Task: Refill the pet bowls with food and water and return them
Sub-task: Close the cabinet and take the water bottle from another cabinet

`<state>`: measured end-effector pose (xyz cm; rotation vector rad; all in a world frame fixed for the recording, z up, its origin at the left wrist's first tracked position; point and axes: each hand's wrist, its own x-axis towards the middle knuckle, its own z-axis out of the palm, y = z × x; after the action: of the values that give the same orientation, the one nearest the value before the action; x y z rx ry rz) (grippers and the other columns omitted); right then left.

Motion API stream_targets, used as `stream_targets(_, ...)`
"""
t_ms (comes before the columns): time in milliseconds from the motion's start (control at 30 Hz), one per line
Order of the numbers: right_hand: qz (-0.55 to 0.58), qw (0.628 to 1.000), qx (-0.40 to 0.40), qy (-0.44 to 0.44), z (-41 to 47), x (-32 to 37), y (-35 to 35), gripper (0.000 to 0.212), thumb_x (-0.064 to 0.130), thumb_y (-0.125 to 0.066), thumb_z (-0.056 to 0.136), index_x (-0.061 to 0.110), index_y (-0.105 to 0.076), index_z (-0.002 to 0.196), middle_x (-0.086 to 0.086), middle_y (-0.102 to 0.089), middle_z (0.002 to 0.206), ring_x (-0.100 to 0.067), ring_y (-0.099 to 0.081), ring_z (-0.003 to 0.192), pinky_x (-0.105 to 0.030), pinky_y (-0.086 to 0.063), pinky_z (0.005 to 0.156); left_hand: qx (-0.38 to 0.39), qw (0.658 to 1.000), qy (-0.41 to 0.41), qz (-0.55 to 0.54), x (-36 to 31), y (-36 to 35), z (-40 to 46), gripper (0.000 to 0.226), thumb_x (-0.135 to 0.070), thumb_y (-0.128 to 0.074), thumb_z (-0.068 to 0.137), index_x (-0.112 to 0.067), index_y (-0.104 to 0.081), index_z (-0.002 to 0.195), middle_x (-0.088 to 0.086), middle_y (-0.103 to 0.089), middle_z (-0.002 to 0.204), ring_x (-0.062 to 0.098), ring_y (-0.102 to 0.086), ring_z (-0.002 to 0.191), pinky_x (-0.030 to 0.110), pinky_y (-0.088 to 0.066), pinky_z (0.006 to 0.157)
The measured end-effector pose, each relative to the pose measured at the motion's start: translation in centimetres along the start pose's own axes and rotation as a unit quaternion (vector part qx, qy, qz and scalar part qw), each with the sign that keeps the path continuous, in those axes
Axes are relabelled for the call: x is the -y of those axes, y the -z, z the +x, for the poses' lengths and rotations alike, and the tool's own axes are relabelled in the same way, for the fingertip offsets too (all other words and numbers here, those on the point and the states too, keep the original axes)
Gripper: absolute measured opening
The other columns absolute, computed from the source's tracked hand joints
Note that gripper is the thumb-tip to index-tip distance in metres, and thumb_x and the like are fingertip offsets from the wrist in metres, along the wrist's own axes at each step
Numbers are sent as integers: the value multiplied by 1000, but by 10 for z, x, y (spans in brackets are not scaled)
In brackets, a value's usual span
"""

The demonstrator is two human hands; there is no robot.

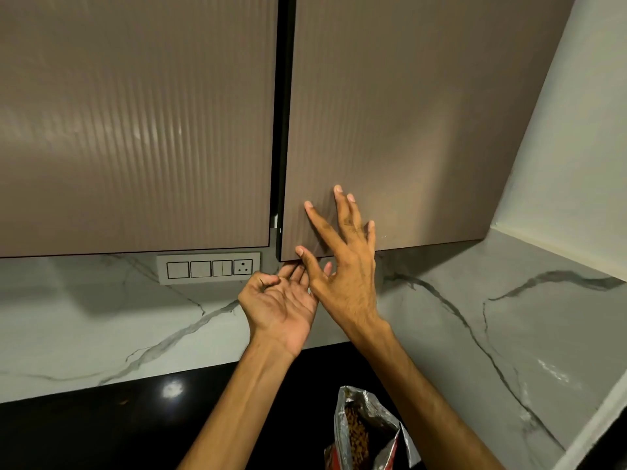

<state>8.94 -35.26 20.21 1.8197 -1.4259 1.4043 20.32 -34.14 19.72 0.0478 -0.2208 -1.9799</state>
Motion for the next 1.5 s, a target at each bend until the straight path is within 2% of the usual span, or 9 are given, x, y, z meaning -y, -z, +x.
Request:
stream_targets(100, -8, 1000, -6, -1, 3, -2, -7, 64, 40, -66, 98, 35, -43, 158, -3, -17, 175, -22, -8, 163, -76, -13, 121, -5, 1000, -1, 10, -3, -2, 3, 76, -13, -30, 77, 5, -36, 151, 23, -59, 140, 31, -68, 115, 57, -51, 96)
stream_targets(267, -14, 1000, -14, 2, 6, -5, -18, 64, 38, -66, 99, 33, -44, 158, -5, -17, 175, -24, -8, 163, -75, -10, 122, 10, 1000, 3, -3, -7, -5, 6, 75, -13, -34, 73, 6, -45, 144, 19, -72, 106, 29, -77, 87, 46, -62, 68)
stream_targets(433, -25, 999, -23, 8, 10, -8, -27, 63, 37, -66, 99, 33, -45, 158, -7, -18, 175, -27, -10, 163, -74, -8, 123, 4, 1000, 11, 10, -11, -2, 17, 67, -14, -27, 84, 7, -45, 145, 19, -69, 117, 31, -66, 111, 47, -62, 71)
stream_targets(733, -34, 999, -38, 13, 15, -13, -42, 64, 35, -68, 97, 34, -45, 156, -9, -20, 174, -30, -12, 162, -78, -9, 120, 14, 1000, 11, -2, -15, -1, 26, 52, -14, -35, 75, 1, -57, 120, 14, -70, 103, 26, -66, 102, 42, -63, 67)
stream_targets(900, -36, 999, -39, 10, 17, -16, -49, 66, 32, -71, 96, 35, -45, 156, -7, -19, 174, -29, -11, 163, -79, -9, 120, 25, 999, 10, -21, -16, -1, 30, 62, -12, -35, 73, 1, -51, 131, 14, -64, 116, 24, -74, 86, 42, -62, 67)
stream_targets(1100, -35, 998, -43, 13, 16, -19, -52, 65, 30, -71, 98, 33, -45, 157, -5, -14, 175, -27, -7, 163, -79, -9, 119, 23, 1000, 6, -15, -16, -1, 33, 58, -12, -34, 74, -1, -51, 128, 15, -65, 108, 25, -67, 94, 40, -62, 65)
stream_targets(1267, -29, 999, -43, 10, 16, -18, -51, 66, 29, -73, 97, 35, -44, 157, -6, -17, 175, -28, -8, 163, -79, -9, 119, 22, 1000, 7, 4, -15, 3, 36, 34, -14, -33, 82, -1, -61, 97, 13, -67, 108, 29, -58, 119, 44, -63, 68)
stream_targets(1400, -22, 999, -45, 10, 17, -18, -50, 65, 29, -72, 97, 35, -44, 156, -7, -18, 174, -28, -10, 163, -79, -8, 120, 26, 1000, 7, 16, -16, 7, 37, 31, -16, -31, 90, -4, -59, 92, 13, -66, 114, 28, -66, 108, 42, -62, 68)
stream_targets(1500, -18, 999, -42, 12, 16, -17, -48, 64, 28, -71, 97, 33, -46, 156, -7, -18, 175, -27, -9, 163, -78, -8, 121, 32, 999, -2, 28, -19, 13, 37, 23, -16, -36, 85, -7, -55, 95, 15, -62, 124, 30, -65, 115, 45, -62, 74)
